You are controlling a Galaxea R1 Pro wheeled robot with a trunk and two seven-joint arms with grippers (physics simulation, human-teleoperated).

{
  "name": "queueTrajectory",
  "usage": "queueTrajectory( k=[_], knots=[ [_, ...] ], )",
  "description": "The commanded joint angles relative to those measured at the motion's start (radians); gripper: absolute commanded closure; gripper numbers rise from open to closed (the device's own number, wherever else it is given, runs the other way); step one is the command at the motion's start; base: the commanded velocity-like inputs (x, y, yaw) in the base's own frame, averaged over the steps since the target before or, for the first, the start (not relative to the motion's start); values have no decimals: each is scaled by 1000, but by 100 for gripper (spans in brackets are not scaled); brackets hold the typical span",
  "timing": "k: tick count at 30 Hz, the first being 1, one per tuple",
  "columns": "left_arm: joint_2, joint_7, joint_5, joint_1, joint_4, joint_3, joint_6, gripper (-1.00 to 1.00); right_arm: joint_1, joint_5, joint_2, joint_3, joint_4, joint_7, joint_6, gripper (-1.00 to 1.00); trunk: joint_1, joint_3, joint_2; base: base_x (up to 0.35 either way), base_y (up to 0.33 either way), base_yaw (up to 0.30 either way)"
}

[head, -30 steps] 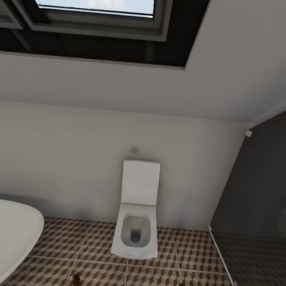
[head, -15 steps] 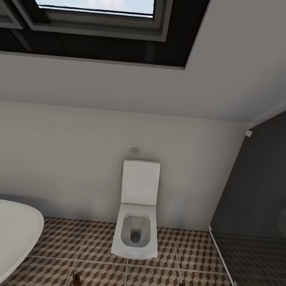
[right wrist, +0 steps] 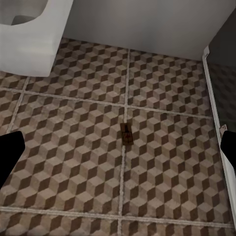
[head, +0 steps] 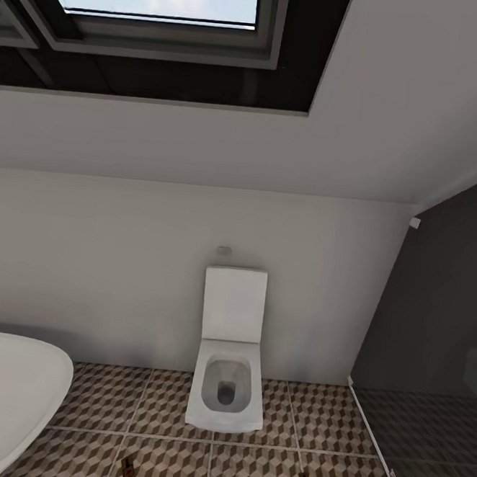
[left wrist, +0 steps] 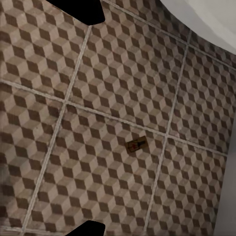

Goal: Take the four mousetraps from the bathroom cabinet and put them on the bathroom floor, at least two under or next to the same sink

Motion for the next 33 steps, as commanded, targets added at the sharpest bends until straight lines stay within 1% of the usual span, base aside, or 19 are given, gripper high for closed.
queueTrajectory(
  k=[1,4,16,24,25,29,33],
  knots=[
    [-3,-7,7,-1,4,4,-5,-100,-2,0,0,6,4,-2,-5,-100,0,0,-1,0,0,0],
    [-13,-7,7,-1,4,4,-5,-100,-2,0,0,6,4,-2,-5,-100,0,0,-1,0,0,0],
    [-33,-11,5,-1,6,4,-3,-100,-2,0,0,6,4,-2,-5,-100,0,0,-1,0,0,0],
    [-83,-11,4,-1,6,4,-2,-100,-2,0,0,6,4,-2,-5,-100,0,0,-1,0,0,0],
    [-94,-11,4,0,6,4,-2,-100,-2,0,0,6,4,-2,-5,-100,0,0,-1,0,0,0],
    [-106,-10,4,0,6,4,-2,-100,-2,0,0,6,4,-2,-5,-100,0,0,-1,0,0,0],
    [-109,-10,4,0,6,4,-2,-100,-2,0,0,6,4,-2,-5,-100,0,0,-1,0,0,0]
  ],
)
